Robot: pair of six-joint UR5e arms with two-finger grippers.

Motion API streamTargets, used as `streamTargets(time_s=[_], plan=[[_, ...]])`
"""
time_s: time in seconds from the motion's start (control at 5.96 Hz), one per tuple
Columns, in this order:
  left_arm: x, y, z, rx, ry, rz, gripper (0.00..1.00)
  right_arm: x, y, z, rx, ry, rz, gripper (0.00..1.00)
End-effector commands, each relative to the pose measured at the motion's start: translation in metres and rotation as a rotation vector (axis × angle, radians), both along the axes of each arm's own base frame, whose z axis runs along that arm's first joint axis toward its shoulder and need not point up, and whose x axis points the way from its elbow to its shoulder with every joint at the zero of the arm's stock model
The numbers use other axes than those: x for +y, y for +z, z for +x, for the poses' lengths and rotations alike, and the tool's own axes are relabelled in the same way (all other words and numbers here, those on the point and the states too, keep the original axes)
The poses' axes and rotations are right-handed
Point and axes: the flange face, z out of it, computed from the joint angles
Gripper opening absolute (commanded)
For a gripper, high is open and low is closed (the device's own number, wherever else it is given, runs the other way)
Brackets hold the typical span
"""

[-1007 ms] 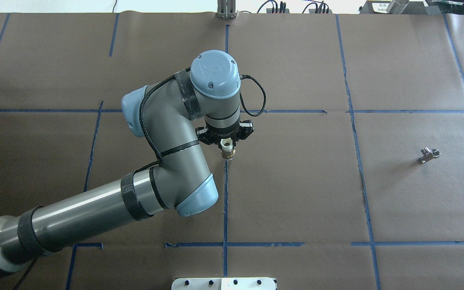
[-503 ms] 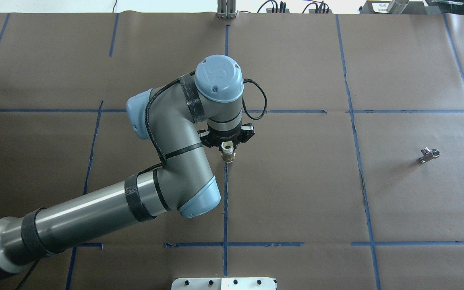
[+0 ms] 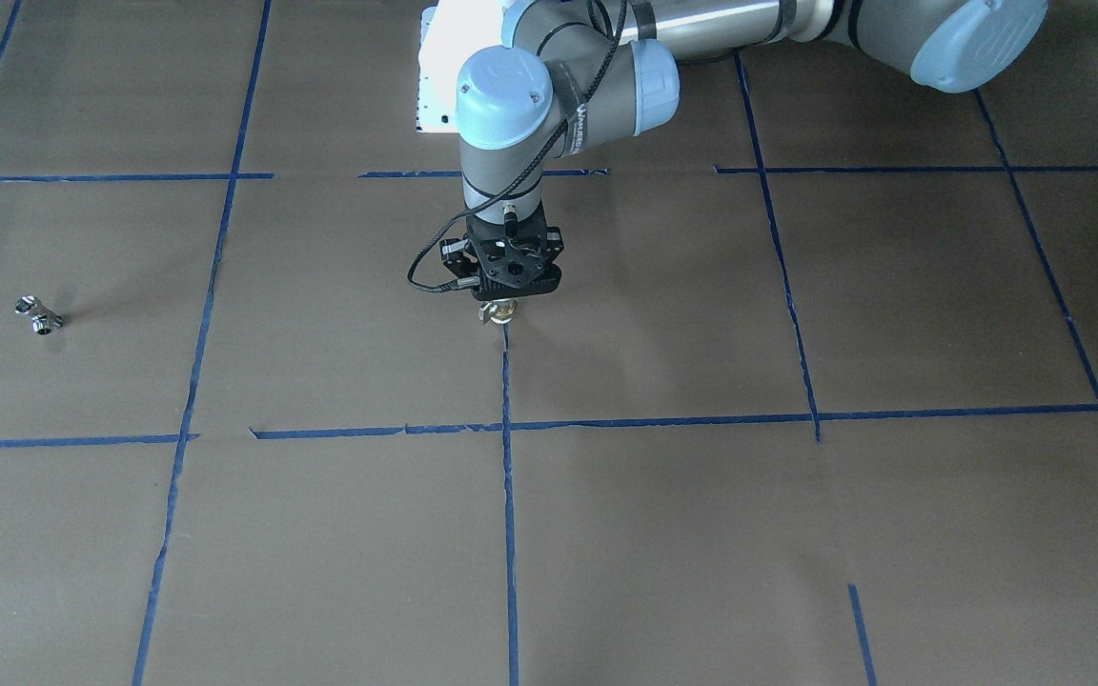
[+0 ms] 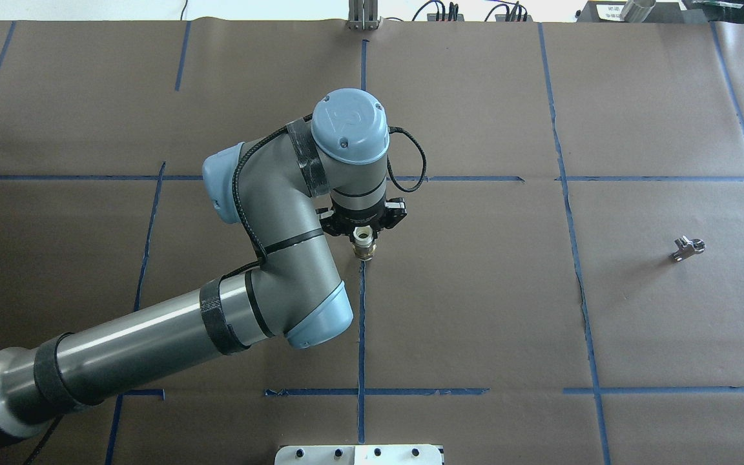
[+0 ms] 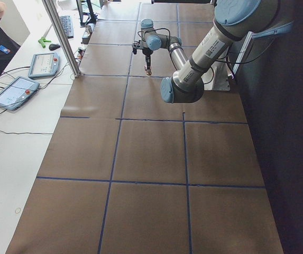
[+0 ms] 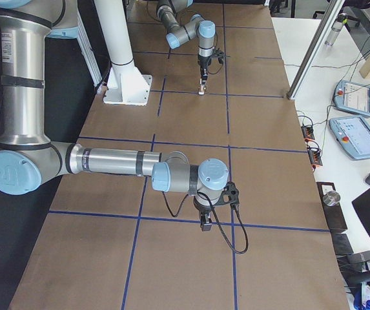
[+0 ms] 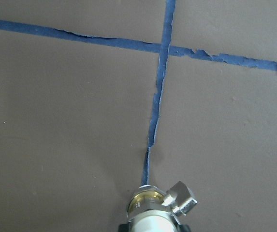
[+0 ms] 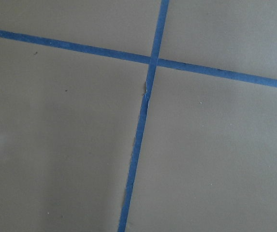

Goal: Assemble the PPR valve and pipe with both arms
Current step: 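Lower the white fitting upright onto the table with the left gripper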

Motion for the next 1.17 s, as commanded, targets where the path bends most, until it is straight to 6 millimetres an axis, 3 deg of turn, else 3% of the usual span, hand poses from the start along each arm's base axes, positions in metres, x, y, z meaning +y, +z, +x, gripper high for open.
streamTargets(time_s=[0.0, 0.34, 0.67, 0.84, 1.01], plan=[[0.0007, -0.0001, 0.0008, 0.003, 0.001, 0.002, 0.21, 0.0, 0.0, 0.0002, 0.0, 0.0, 0.0, 1.0], [0.0006, 0.0039, 0.001, 0.002, 0.001, 0.001, 0.32, 0.0, 0.0, 0.0002, 0.0, 0.0, 0.0, 1.0], [0.0006, 0.005, 0.0011, 0.0, 0.001, 0.0, 0.32, -0.0001, 0.0, -0.0005, 0.0, -0.001, 0.0, 1.0], [0.0006, 0.005, 0.0011, 0.0, 0.001, 0.0, 0.43, 0.0, 0.0, 0.0002, 0.0, 0.0, 0.0, 1.0], [0.0005, 0.0051, 0.0011, 0.0, -0.001, 0.0, 0.69, 0.0, 0.0, 0.0002, 0.0, 0.0, 0.0, 1.0]])
